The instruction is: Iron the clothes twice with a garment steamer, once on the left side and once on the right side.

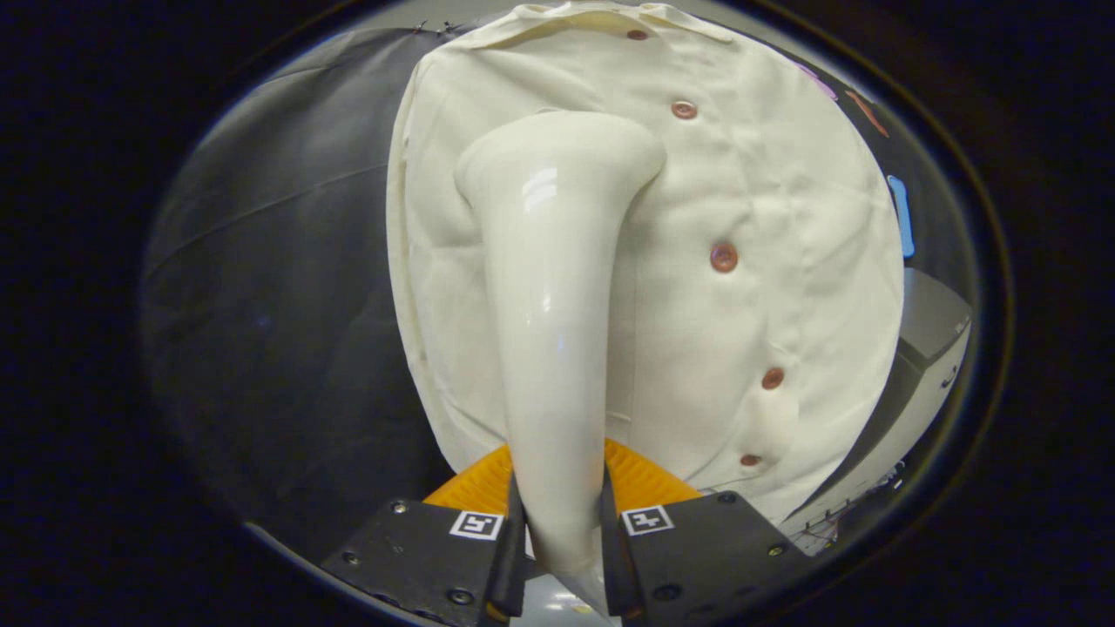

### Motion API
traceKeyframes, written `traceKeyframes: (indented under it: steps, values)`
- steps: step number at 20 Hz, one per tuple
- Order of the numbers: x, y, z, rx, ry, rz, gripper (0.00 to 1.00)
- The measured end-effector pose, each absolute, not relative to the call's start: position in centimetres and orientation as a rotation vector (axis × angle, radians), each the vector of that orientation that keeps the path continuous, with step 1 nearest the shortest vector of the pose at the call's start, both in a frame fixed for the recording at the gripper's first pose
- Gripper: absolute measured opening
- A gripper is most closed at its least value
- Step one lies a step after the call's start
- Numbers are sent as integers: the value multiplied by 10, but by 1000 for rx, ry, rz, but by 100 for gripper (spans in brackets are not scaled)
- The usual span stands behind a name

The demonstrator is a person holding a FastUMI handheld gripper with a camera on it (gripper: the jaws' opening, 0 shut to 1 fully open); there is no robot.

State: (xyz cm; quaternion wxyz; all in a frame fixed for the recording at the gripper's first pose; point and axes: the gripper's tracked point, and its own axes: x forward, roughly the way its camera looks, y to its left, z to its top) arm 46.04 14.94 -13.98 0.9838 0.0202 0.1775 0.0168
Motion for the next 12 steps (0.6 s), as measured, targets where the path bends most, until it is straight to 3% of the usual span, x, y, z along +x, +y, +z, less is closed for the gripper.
traceKeyframes:
  steps: [12]
  values:
    - [452, 155, -196, 24, 482, 35, 34]
